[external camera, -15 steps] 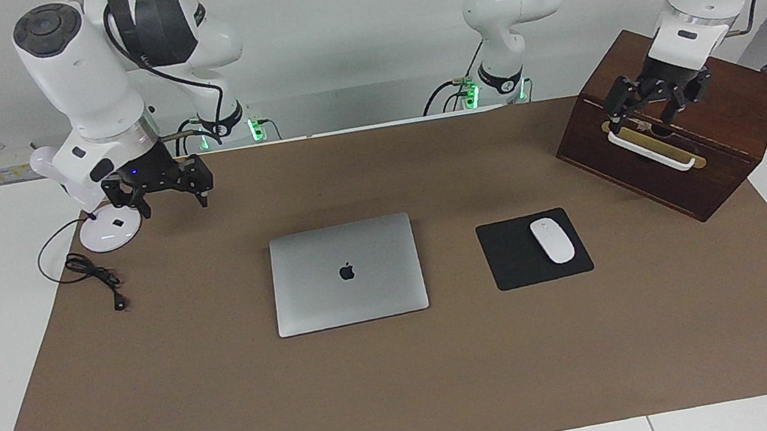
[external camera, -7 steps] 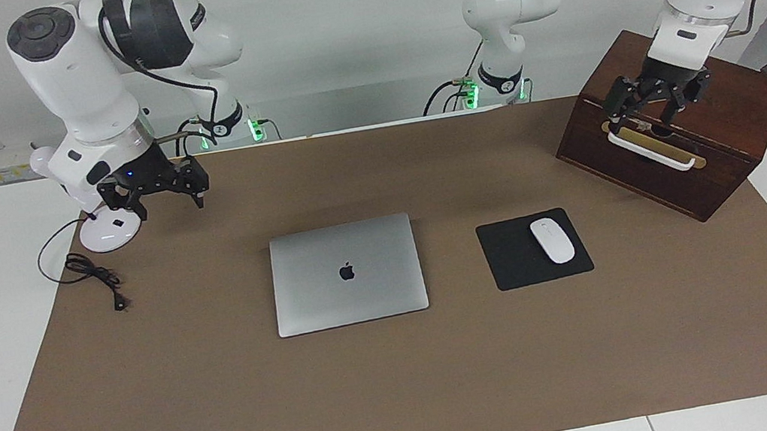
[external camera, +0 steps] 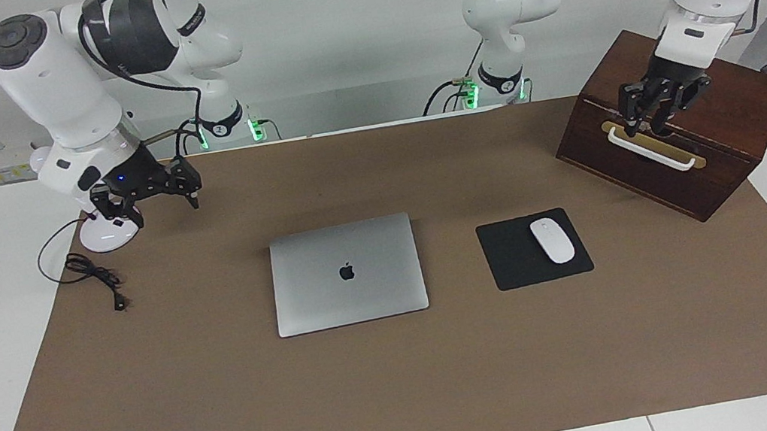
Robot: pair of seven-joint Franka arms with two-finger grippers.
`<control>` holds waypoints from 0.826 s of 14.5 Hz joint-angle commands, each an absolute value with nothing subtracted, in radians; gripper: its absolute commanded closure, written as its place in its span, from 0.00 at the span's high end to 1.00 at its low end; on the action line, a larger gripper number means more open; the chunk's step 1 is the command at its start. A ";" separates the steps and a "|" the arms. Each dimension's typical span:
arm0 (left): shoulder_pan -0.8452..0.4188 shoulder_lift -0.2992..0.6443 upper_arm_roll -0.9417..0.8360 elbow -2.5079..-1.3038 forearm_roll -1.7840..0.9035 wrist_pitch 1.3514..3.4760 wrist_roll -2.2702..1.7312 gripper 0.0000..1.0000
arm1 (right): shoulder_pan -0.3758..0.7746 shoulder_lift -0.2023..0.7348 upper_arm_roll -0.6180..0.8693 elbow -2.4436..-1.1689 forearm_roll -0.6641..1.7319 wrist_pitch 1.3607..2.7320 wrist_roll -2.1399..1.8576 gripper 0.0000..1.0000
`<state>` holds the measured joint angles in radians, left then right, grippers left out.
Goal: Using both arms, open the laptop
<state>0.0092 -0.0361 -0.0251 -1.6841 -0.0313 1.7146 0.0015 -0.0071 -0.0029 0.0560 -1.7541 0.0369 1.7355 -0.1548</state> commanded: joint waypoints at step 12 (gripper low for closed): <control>-0.023 -0.069 -0.035 -1.799 -0.095 1.960 0.077 0.00 | 0.248 -0.008 0.069 -1.969 -0.170 1.965 -0.275 1.00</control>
